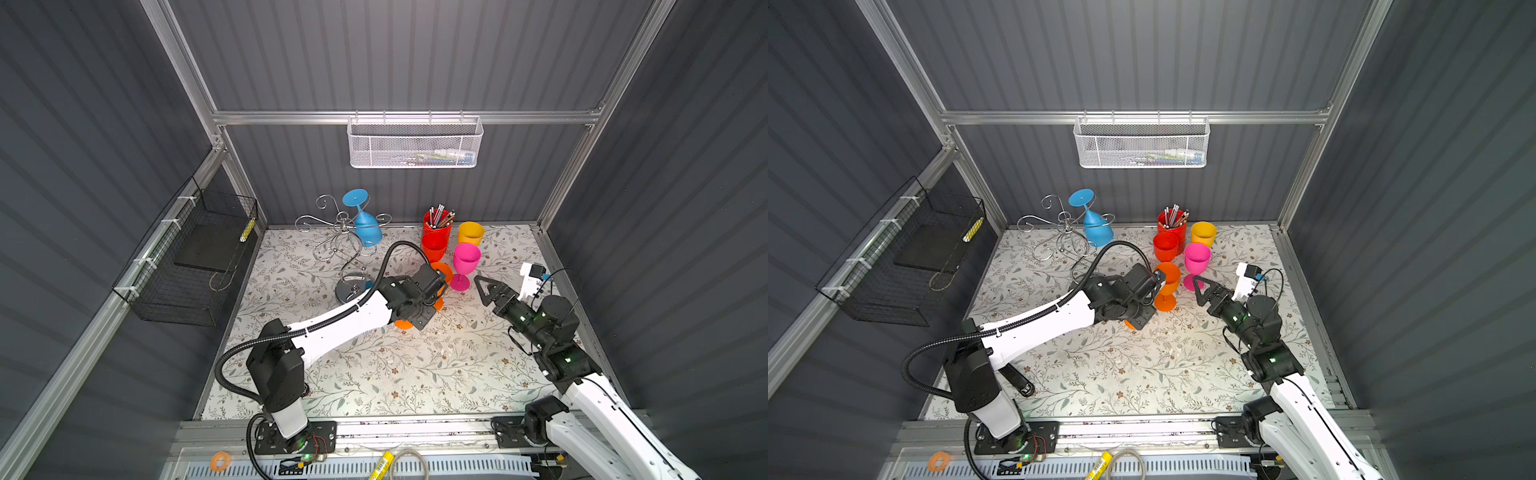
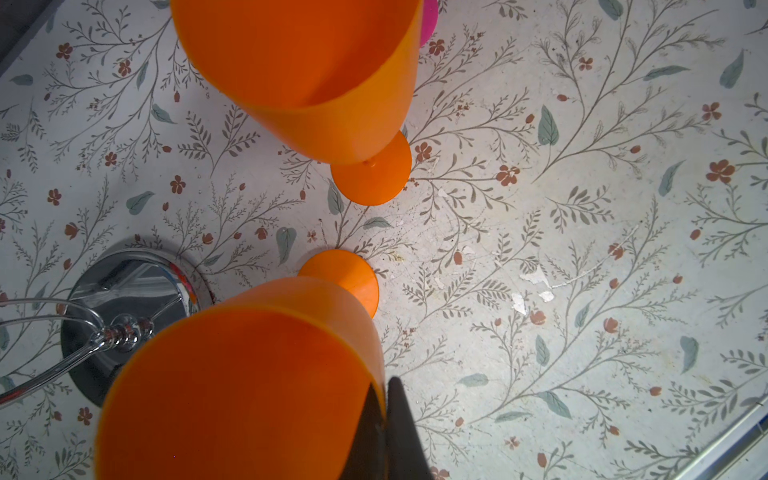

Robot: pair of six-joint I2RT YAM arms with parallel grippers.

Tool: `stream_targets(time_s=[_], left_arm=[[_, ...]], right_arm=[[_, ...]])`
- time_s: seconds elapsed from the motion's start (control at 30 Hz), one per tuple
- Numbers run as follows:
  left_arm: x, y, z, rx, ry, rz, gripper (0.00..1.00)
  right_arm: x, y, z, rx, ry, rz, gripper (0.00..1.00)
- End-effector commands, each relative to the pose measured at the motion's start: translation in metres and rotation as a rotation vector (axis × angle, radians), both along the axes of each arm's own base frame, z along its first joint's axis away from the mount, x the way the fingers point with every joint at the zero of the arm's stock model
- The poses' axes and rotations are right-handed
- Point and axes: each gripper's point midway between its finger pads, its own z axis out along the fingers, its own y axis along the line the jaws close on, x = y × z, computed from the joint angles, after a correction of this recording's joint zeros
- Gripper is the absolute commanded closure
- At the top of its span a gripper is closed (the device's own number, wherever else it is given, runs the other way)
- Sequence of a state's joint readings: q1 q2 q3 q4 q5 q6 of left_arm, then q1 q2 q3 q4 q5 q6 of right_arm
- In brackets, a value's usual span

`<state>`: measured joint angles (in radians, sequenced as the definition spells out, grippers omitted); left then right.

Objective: Take the wine glass off the wine glass rack
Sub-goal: 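Set the orange glass upright on the table with the left gripper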

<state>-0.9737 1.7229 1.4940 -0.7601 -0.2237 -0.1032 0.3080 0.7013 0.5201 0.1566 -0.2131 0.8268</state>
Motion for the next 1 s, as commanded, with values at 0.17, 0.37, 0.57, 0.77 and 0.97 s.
stream_targets(time_s=[0.17,0.37,0.57,0.77,0.97], left_arm=[[0.011,-0.006,-0.003,-0.018,0.008,-0.017,1.00],[0.013,-0.010,-0.005,-0.009,0.015,-0.029,0.95],[0.016,-0.010,0.007,-0.014,-0.002,-0.023,0.80],[0.017,-0.004,0.017,-0.014,-0.025,0.000,0.49],[0.022,0.004,0.039,-0.023,-0.083,0.031,0.29]], right_arm=[[0.003,0.001,-0.003,-0.033,-0.015,0.010,0.11],[0.002,0.007,-0.001,-0.073,-0.024,0.047,0.09],[0.000,0.012,-0.003,-0.118,-0.028,0.087,0.07],[-0.002,0.018,-0.004,-0.131,-0.035,0.129,0.06],[-0.004,0.018,-0.006,-0.153,-0.038,0.134,0.01]])
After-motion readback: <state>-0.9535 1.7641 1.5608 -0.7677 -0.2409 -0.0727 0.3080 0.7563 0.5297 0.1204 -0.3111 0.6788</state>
